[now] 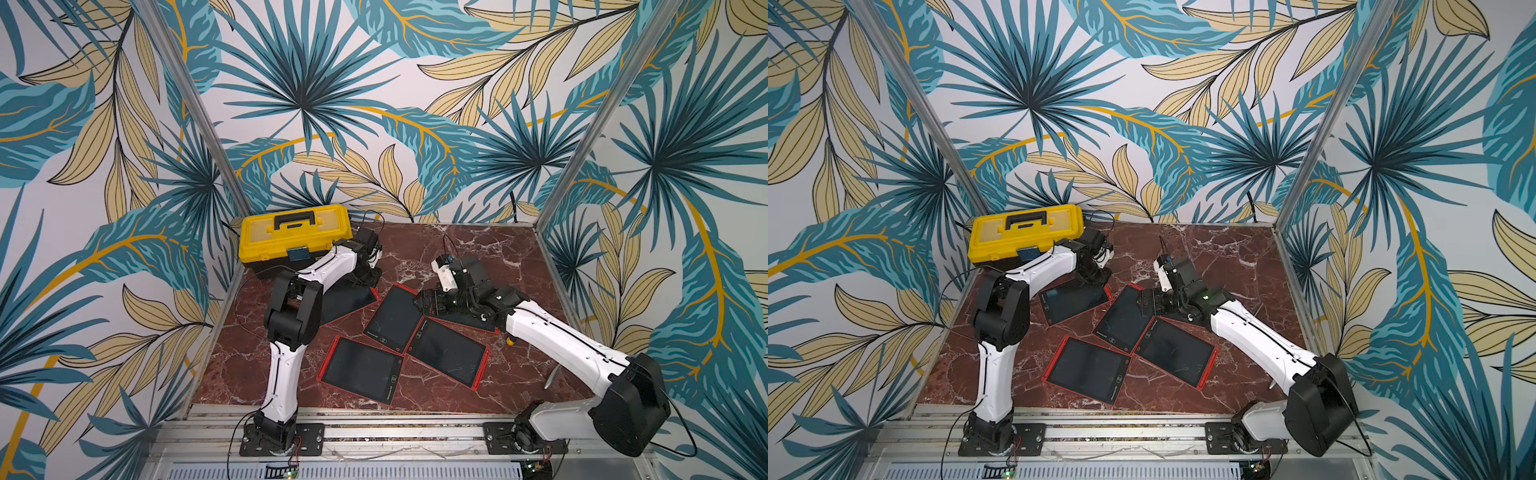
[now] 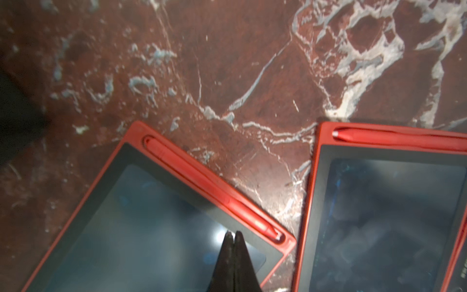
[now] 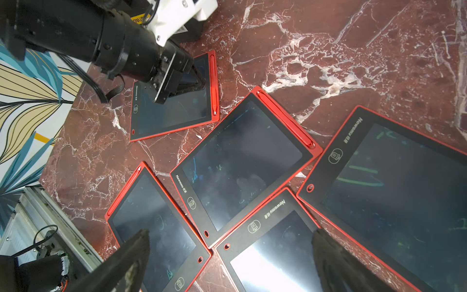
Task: Place the stylus back onto the writing tablet
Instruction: Adjust the stylus on the writing tablet.
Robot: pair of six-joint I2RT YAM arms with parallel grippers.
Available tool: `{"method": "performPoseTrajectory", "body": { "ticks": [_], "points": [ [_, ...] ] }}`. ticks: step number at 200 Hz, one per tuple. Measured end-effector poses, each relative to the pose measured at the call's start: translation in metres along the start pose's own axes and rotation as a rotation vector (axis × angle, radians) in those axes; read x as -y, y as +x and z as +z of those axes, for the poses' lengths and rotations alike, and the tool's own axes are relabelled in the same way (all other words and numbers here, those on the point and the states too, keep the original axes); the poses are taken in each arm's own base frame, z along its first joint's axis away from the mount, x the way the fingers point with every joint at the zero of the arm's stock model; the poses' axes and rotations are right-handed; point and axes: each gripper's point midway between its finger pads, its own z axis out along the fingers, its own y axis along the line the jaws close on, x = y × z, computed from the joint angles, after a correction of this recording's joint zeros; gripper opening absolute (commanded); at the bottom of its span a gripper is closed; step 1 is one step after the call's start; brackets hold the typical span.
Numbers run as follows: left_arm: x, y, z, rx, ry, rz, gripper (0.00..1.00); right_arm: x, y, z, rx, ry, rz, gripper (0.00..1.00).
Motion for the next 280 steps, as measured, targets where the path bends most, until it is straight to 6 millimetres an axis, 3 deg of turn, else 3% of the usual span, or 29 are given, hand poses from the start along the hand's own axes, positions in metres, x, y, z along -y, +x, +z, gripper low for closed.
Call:
{"method": "performPoseTrajectory", "body": {
  "ticks": [101, 280],
  "points": [
    [-0.011, -0.002, 0.022, -0.026, -0.067, 0.015, 0.0, 0.006, 0.005, 0.0, -0.015, 0.029, 0.002, 1.0],
    [-0.009, -0.005, 0.024, -0.024, -0.067, 0.079, 0.0, 0.008, 0.008, 0.0, -0.029, 0.039, 0.003, 0.99]
  ]
}}
